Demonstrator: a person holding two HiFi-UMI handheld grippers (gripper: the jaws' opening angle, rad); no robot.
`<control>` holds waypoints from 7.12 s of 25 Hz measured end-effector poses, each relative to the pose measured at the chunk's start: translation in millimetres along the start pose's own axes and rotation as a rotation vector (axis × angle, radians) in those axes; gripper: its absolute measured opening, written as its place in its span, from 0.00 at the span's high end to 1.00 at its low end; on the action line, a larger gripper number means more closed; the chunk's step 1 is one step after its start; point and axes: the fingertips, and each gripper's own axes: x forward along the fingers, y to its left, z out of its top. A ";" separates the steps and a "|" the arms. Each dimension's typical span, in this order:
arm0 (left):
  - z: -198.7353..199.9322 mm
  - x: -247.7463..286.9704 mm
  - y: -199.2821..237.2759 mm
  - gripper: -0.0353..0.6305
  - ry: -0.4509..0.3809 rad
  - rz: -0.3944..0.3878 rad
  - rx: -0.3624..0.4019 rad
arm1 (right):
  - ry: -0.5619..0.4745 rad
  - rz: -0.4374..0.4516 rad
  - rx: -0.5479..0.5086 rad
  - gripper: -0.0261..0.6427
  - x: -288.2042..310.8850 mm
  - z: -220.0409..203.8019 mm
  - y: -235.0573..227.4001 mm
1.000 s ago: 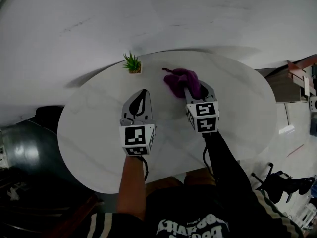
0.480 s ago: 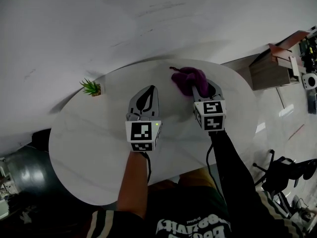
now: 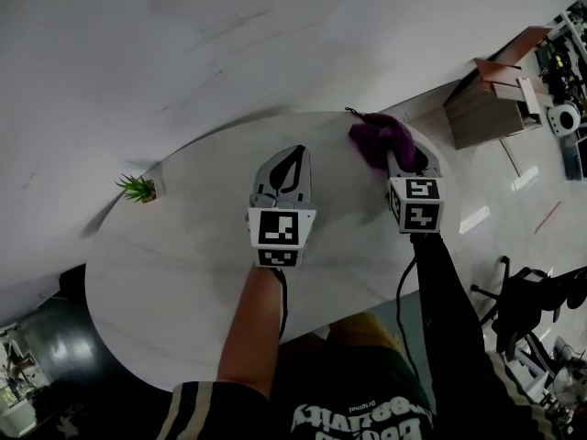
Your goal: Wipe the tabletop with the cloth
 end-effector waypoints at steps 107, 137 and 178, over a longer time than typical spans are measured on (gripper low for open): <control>-95.7 -330.6 112.4 0.95 0.024 0.415 -0.134 | -0.003 0.480 -0.230 0.76 -119.7 -47.7 356.4; 18.7 -37.4 -204.3 0.95 -0.022 -0.157 0.040 | 0.051 -0.087 0.040 0.76 -138.8 -122.2 -132.5; -226.8 -798.3 232.0 0.95 0.059 0.970 -0.133 | -0.228 1.071 -0.409 0.75 -367.9 -71.9 819.9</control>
